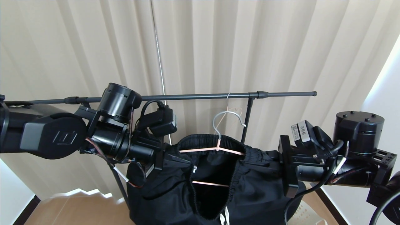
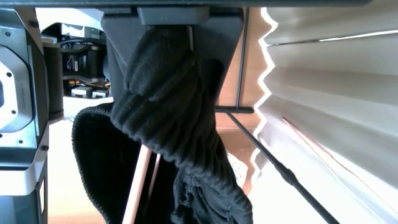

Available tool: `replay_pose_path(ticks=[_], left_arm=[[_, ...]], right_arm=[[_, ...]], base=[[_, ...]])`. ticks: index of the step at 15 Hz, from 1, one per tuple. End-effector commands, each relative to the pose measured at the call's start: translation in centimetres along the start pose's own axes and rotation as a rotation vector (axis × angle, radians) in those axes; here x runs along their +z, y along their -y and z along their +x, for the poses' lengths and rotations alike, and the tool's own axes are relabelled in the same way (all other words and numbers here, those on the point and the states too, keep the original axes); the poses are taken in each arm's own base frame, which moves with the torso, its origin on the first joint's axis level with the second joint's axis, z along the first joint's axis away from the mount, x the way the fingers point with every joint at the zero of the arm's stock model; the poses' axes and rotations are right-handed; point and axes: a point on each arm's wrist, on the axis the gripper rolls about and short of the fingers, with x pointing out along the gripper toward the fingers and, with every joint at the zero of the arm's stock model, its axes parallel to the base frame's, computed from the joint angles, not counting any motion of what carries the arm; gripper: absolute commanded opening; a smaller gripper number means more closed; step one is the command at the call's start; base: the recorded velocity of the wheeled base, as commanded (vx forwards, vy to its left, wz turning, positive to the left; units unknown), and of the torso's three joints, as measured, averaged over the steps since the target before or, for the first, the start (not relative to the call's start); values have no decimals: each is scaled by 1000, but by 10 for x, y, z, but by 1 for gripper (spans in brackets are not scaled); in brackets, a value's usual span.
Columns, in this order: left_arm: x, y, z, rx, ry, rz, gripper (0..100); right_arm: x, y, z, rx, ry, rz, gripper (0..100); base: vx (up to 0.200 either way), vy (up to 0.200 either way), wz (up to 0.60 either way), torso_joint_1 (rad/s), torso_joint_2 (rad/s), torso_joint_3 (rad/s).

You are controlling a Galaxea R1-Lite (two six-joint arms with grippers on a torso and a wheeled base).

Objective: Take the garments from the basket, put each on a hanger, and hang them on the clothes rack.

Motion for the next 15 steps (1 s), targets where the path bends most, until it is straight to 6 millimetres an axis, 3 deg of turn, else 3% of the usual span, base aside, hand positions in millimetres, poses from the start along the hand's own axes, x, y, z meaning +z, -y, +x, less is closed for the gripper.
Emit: replay_pose_path(ticks=[1, 8, 15], left_arm=[[4, 3, -6, 12, 10, 11, 0], [-2, 4, -19, 87, 42, 33, 0], [-11, 36, -62, 178, 71, -40, 0]], right_arm=[[1, 0, -1, -2, 1, 0, 100], [4, 0, -9, -23, 11, -11, 100], [-3, 26, -30, 54, 75, 22, 100]], base=[[0, 0, 0, 0, 0, 0], [0, 0, 0, 0, 0, 0], [0, 0, 0, 0, 0, 0]])
